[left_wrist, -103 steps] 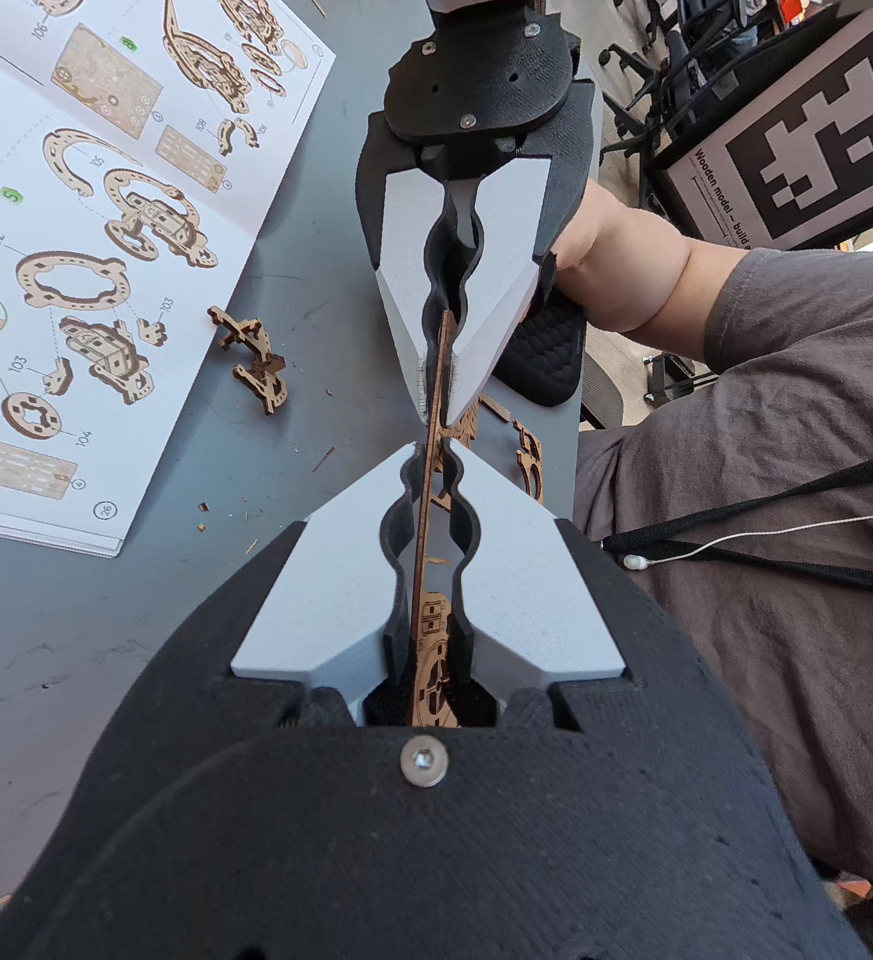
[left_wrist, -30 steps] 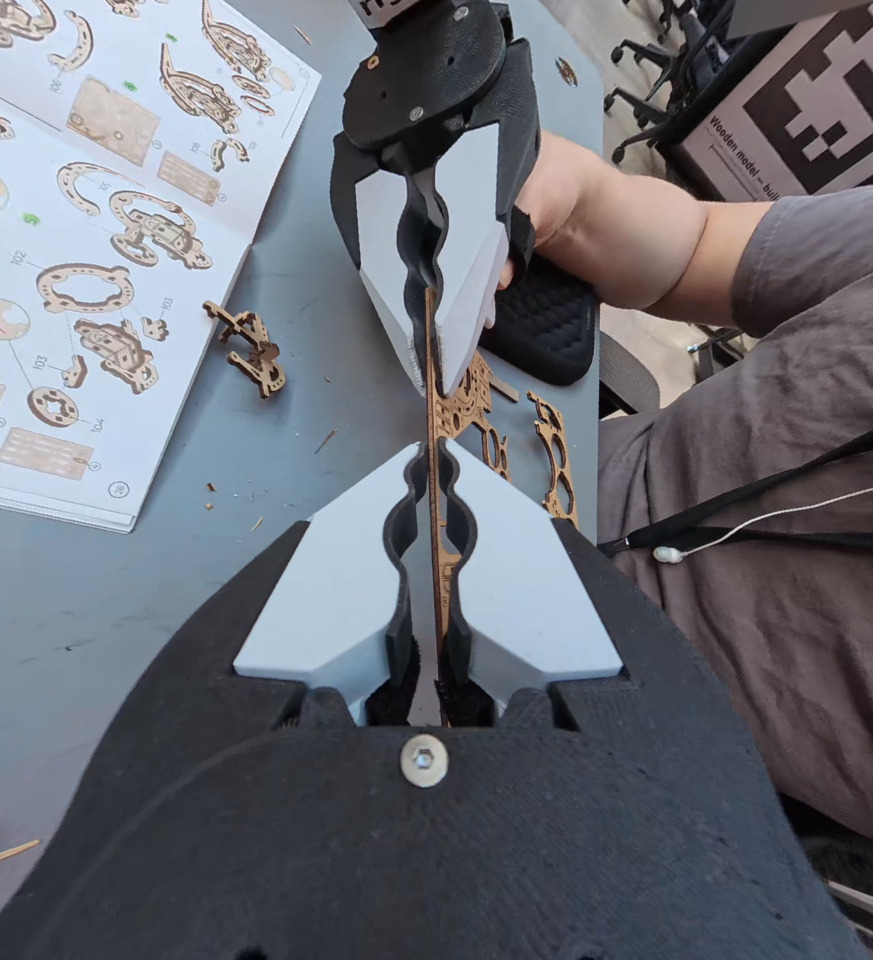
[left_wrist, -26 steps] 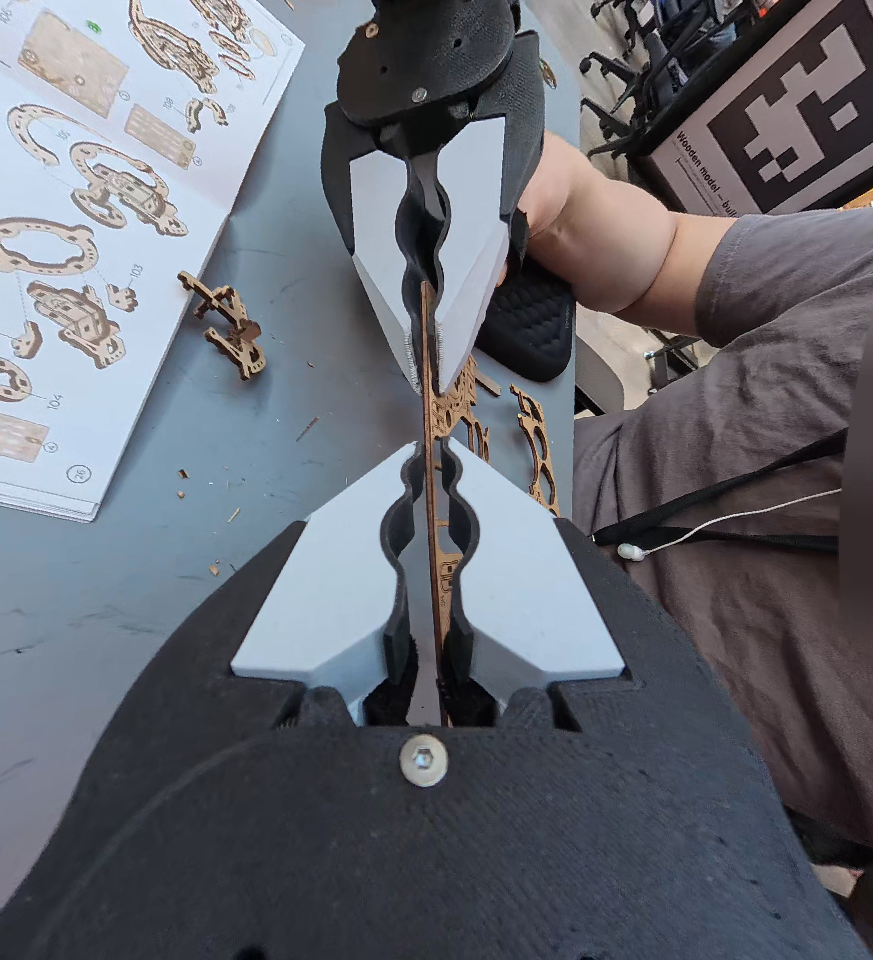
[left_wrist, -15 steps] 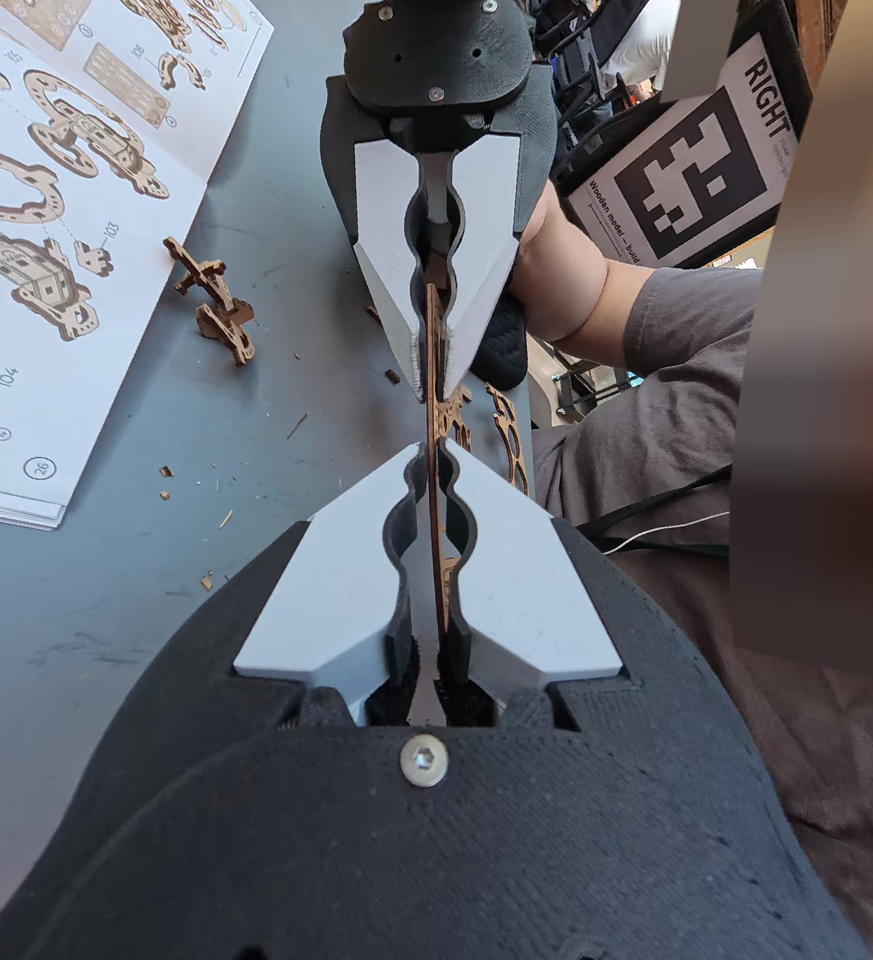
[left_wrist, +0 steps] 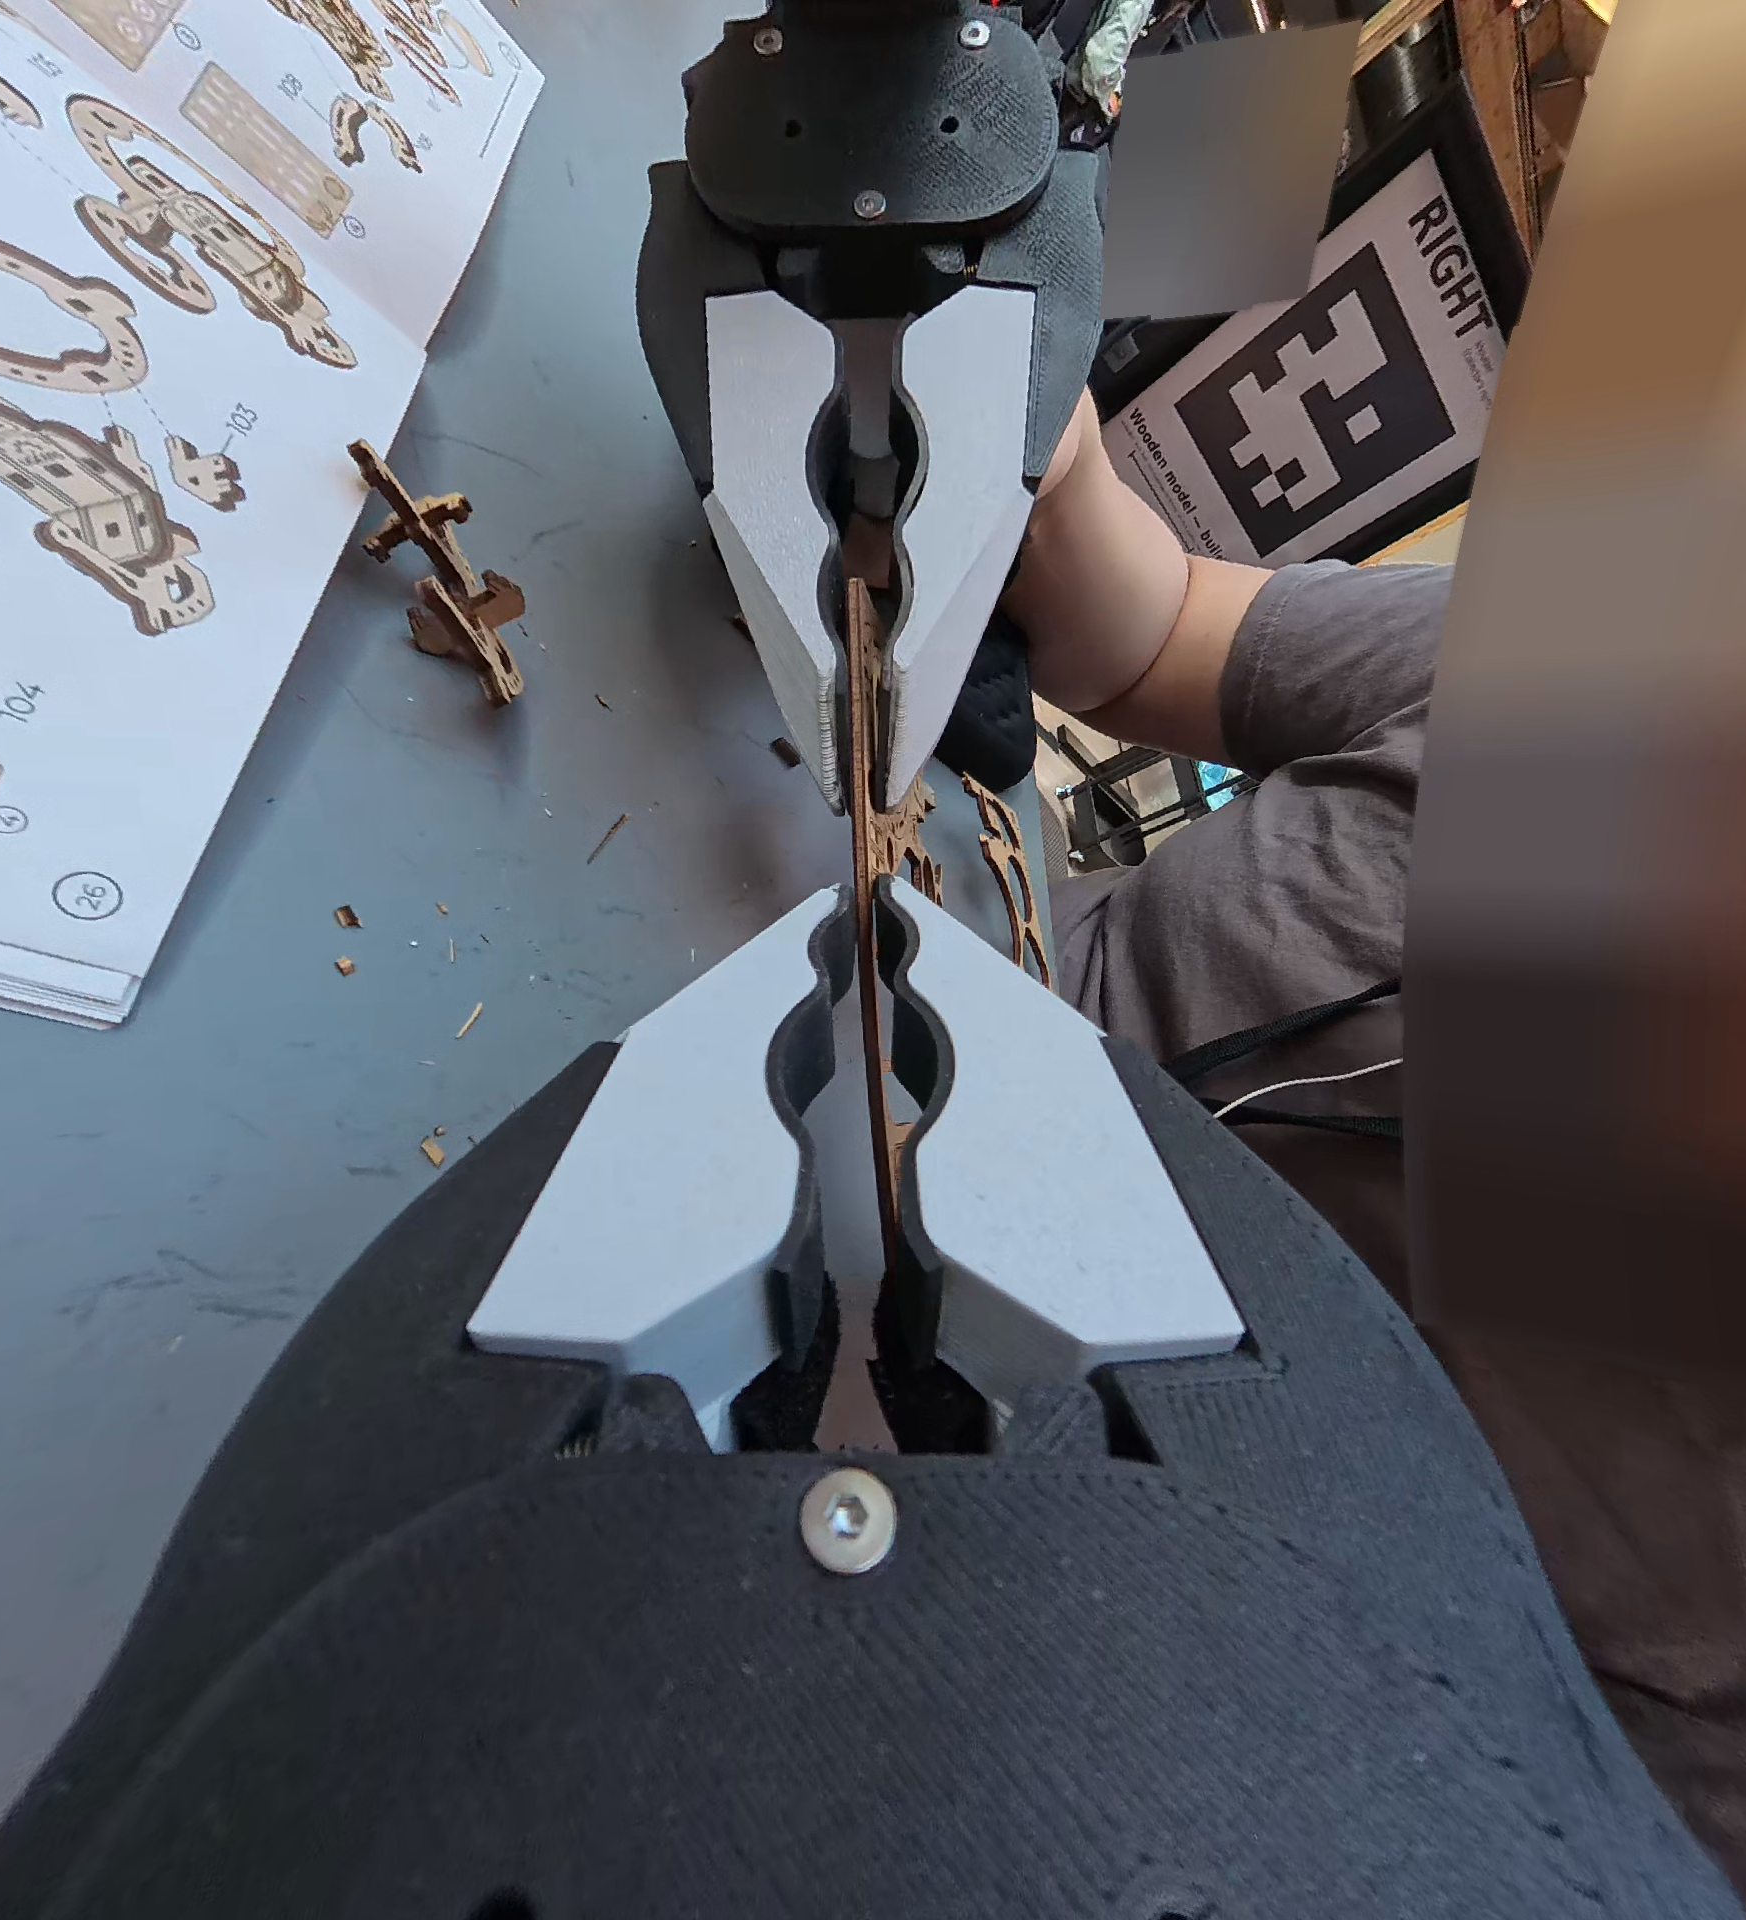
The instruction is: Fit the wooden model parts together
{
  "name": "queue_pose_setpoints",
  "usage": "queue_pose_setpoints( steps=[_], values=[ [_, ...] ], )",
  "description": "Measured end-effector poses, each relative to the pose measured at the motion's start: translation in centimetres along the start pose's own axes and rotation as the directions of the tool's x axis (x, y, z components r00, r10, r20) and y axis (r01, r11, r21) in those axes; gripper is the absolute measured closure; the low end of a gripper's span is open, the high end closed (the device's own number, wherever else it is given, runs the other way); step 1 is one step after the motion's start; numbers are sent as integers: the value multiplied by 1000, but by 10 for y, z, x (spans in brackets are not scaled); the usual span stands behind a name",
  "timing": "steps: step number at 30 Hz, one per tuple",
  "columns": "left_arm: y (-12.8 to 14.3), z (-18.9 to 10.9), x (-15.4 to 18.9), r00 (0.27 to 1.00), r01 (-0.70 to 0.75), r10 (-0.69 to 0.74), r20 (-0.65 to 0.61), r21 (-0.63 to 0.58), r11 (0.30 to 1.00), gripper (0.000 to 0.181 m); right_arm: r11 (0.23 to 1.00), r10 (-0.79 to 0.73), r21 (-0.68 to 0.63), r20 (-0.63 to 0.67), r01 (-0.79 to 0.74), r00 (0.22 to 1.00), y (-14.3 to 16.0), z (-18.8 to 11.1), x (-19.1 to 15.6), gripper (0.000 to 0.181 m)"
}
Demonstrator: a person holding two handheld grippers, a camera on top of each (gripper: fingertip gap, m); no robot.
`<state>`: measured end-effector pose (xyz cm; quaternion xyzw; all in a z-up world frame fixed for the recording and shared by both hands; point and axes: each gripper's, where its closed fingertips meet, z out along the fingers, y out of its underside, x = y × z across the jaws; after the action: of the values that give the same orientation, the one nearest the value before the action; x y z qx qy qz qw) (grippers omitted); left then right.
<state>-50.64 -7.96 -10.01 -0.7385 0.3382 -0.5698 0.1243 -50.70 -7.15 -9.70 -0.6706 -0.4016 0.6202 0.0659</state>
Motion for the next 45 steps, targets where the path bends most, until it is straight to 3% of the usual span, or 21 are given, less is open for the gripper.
queue_pose_setpoints(
  steps=[2, 4, 6, 11, 23, 29, 39, 45],
  values=[
    [0, 0, 2, 1000, -1, 1, -6, 7, 1000, 181, 1000, 0, -7, -8, 0, 1000, 0, 1, 1, 175],
    [-2, -1, 2, 1000, 0, 0, 7, 20, 1000, 181, 1000, -26, 1, -39, 26, 999, -4, 5, 2, 152],
    [0, -1, -1, 1000, -12, 11, 27, 9, 1000, 181, 996, -79, -53, -82, 74, 993, -1, 10, 7, 168],
    [2, -1, -5, 999, 1, -1, 35, 6, 1000, 181, 998, 4, -70, -22, -5, 1000, 1, 13, 6, 178],
    [10, 1, -15, 999, 26, -25, 26, -14, 1000, 180, 972, 177, -153, -19, -177, 984, 9, 18, 19, 175],
    [18, 6, -18, 998, 62, -62, -1, -51, 997, 180, 953, 163, -252, -30, -165, 986, 18, 20, 20, 177],
    [24, 11, -21, 996, 80, -82, -20, -75, 994, 180, 850, 145, -510, -13, -131, 989, 27, 20, 24, 176],
    [23, 12, -21, 987, 146, -150, -56, -70, 987, 181, 861, 158, -493, 27, -125, 987, 27, 20, 22, 179]
  ],
)
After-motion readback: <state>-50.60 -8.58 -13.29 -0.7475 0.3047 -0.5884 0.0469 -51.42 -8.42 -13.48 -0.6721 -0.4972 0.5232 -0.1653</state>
